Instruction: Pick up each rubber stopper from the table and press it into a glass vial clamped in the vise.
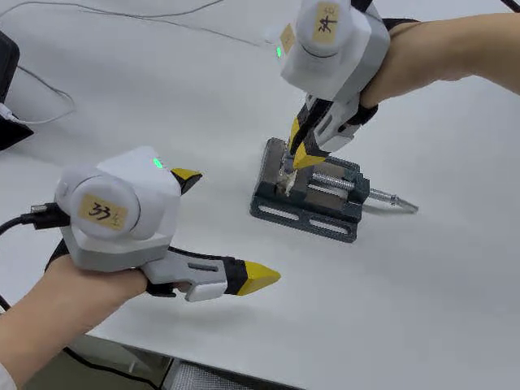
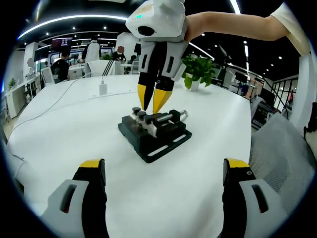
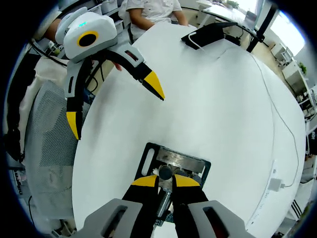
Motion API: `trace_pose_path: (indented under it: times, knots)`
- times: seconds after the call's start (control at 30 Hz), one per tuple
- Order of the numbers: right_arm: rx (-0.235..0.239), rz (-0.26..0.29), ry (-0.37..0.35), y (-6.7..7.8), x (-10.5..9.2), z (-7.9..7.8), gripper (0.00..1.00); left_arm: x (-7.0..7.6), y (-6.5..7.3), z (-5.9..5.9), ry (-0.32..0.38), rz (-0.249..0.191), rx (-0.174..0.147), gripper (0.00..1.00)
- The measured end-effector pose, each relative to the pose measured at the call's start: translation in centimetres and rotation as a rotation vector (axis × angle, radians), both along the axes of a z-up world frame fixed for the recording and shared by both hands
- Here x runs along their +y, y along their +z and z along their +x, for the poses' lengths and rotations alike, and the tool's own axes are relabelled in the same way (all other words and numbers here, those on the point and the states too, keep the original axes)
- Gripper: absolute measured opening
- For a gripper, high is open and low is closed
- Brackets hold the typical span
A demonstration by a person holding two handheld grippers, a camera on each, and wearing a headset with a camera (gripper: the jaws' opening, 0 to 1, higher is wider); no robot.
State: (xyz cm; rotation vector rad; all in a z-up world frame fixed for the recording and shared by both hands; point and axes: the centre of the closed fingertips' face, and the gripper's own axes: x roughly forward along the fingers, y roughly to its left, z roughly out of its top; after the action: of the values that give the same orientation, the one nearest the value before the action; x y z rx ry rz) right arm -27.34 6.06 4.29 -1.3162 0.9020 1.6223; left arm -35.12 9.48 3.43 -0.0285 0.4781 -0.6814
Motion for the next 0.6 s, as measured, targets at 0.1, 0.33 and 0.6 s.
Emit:
trace_pose_path:
  times: [0.1,0.33,0.6]
  knots:
    - [0.008,0.009,-0.015,0.00,-0.03,-0.11,0.05,0.16,0.21,0.20,0.002,0.003,-0.005,0.98]
    - [0.027,0.021,-0.038,-0.45,0.09,-0.08,0.02,0.39,0.29,0.31,0.005,0.003,-0.004,0.98]
    - [0.036,0.022,-0.044,-0.92,0.26,-0.15,0.00,0.31,-0.08,0.00,0.004,0.000,0.008,0.98]
